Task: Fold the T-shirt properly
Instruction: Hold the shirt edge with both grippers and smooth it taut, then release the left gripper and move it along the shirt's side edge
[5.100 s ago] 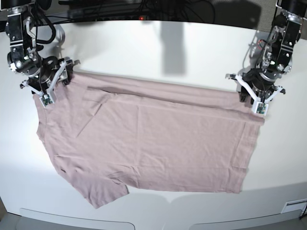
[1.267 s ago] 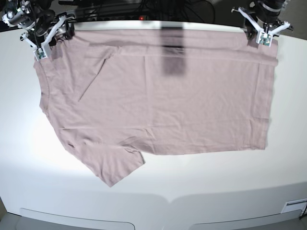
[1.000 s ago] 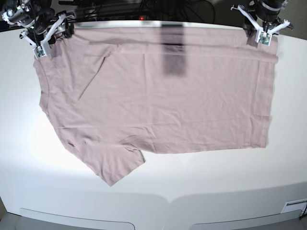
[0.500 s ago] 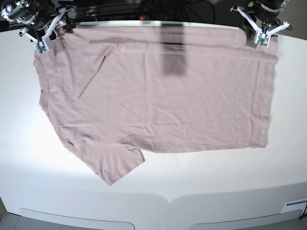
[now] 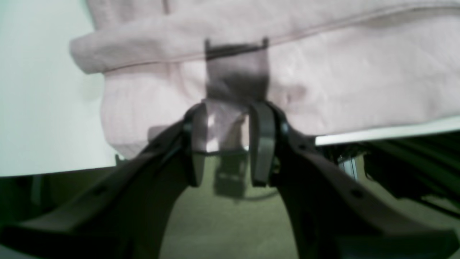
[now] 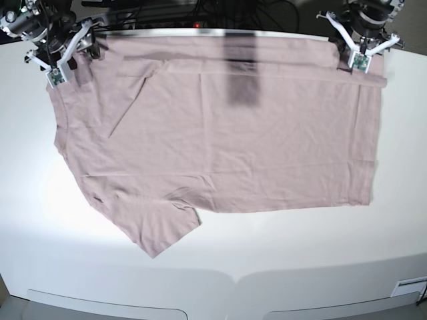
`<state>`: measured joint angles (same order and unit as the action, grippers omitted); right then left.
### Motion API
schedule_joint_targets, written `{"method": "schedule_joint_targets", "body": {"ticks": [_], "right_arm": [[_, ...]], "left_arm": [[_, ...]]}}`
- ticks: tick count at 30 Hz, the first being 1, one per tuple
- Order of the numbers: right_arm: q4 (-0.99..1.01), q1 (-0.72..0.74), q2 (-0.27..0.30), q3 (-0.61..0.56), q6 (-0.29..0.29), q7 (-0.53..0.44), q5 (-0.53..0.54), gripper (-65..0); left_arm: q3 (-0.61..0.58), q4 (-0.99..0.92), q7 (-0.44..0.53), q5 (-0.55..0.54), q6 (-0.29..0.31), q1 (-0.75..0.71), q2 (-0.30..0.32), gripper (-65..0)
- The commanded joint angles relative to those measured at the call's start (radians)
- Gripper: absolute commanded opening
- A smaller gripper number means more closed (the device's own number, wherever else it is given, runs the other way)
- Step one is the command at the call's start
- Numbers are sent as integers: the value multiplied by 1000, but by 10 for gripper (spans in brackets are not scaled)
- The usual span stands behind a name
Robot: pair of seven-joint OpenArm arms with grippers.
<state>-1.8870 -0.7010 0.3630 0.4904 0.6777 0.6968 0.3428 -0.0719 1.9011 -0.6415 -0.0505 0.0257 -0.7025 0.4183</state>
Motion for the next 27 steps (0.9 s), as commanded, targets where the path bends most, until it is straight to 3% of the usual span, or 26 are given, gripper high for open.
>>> {"method": "schedule_joint_targets", "body": {"ticks": [1, 4, 9, 17, 21, 23, 27], "right_arm": [[-19, -3, 13, 8, -5, -16, 9, -305], [-19, 6, 13, 8, -5, -16, 14, -305], [-19, 11, 13, 8, -5, -16, 58, -305], [-19, 40, 13, 8, -5, -16, 59, -305], [-19, 87, 13, 8, -5, -27, 63, -305], [-18, 120, 13, 8, -5, -34, 62, -305], [-18, 175, 13, 8, -5, -39, 63, -305]], "left_arm": [[1, 33, -8, 20, 4, -16, 6, -450], [1, 84, -17, 61, 0, -15, 13, -450], [1, 109, 21, 119, -64, -12, 12, -450], [1, 108, 33, 167, -67, -8, 13, -450], [1, 108, 67, 208, -81, 83, 16, -450], [1, 108, 68, 210, -155, 171, 17, -449], [1, 108, 66, 356, -371, 311, 17, -447]]}}
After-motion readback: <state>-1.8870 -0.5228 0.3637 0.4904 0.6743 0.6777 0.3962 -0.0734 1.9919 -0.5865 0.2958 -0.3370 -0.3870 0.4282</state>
